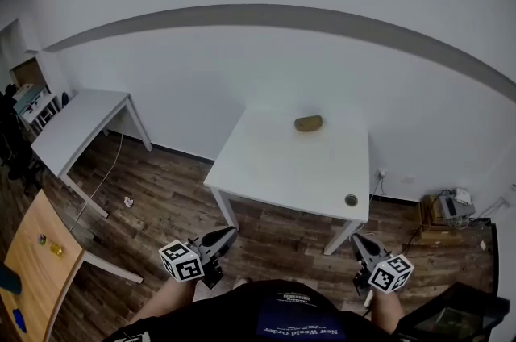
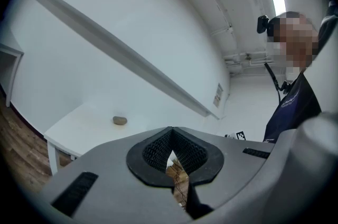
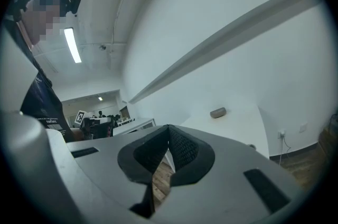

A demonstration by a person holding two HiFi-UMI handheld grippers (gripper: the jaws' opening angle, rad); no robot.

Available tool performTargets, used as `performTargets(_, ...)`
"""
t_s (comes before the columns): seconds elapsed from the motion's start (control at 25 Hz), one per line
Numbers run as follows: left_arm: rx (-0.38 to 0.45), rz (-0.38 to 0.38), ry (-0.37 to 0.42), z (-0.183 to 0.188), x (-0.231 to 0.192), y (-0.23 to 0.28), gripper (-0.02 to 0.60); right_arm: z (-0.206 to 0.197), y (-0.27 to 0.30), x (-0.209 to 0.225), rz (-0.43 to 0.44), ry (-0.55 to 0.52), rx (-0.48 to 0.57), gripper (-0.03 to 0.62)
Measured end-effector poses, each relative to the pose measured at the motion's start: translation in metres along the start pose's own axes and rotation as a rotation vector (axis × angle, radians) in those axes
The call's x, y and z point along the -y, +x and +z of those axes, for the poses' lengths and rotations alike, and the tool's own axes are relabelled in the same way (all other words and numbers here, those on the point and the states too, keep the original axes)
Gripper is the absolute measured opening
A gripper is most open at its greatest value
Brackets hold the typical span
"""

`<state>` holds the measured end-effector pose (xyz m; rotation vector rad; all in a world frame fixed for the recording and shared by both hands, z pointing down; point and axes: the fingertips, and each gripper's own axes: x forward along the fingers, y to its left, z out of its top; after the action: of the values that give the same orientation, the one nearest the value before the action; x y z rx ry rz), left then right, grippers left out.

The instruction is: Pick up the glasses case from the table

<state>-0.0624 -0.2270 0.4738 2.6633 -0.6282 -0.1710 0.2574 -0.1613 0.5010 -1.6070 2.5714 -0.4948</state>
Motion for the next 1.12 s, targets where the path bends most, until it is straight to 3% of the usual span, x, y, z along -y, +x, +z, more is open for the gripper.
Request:
performTargets(0.4, -0.012, -0.11, -0.006, 0.08, -0.135, 0.012, -0.002, 0.044, 0.118, -0.021, -0.121, -0.016, 0.054, -0.011)
performTargets(0.68, -0.035, -0.128, -0.041, 0.102, -0.23, 0.01, -0.002, 0.048, 0.2, -0.031, -0.166, -0.017, 0.034, -0.011)
performTargets(1.12, -0.052, -0.11, -0.062, 0.103, -0.278, 0.062, -0.002, 0.059, 0.258, 0.027, -0.154, 0.001, 0.005, -0.011)
